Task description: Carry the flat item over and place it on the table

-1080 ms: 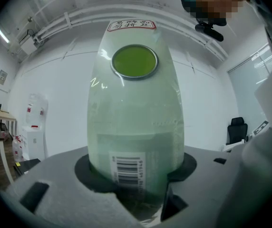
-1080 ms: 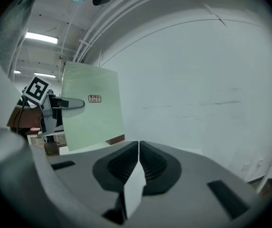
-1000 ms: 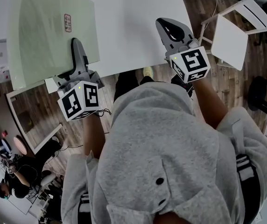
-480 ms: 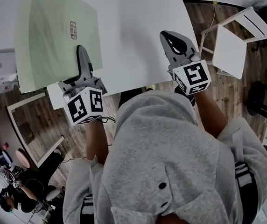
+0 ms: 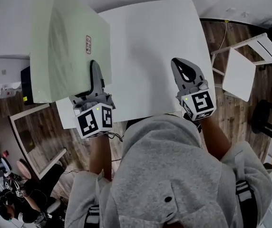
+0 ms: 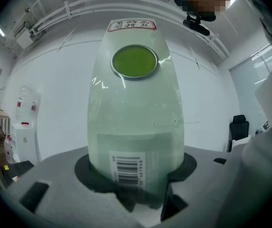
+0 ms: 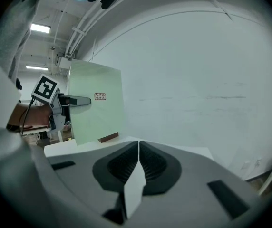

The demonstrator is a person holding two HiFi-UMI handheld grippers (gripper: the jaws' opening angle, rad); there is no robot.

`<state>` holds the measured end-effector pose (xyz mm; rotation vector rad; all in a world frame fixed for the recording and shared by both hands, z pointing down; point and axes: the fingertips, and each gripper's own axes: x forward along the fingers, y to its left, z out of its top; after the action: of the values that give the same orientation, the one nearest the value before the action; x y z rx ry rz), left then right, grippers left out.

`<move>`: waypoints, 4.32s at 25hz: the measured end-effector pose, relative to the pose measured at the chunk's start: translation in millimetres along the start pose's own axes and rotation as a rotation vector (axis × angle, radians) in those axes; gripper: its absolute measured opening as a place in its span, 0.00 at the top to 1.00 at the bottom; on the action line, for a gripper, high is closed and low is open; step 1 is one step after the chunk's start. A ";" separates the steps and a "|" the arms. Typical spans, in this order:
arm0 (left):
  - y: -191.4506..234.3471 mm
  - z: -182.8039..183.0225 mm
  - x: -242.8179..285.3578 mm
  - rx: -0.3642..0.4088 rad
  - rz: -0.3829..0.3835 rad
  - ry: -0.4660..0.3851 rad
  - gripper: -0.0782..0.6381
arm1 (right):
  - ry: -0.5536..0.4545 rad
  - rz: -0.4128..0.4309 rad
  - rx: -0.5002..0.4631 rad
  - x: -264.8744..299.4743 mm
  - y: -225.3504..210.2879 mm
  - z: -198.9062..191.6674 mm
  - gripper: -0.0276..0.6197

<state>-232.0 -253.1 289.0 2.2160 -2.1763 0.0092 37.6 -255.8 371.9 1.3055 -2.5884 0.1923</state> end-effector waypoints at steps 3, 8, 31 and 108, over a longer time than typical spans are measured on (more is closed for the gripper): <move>6.2 -2.9 11.7 0.002 -0.001 0.000 0.52 | 0.018 0.003 0.007 10.3 1.6 -3.5 0.91; 14.0 -10.9 29.6 -0.004 0.001 0.013 0.52 | 0.045 -0.009 0.006 18.9 -1.0 -8.7 0.91; 33.3 -54.2 86.5 -0.009 0.045 0.072 0.52 | 0.174 -0.002 0.057 56.7 -14.2 -42.6 0.91; 39.6 -119.0 120.5 0.060 0.040 0.075 0.49 | 0.280 0.012 0.079 93.2 -8.9 -69.6 0.91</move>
<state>-266.9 -370.7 412.3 2.1647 -2.2090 0.1584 1.7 -317.9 464.0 1.1930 -2.3725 0.4495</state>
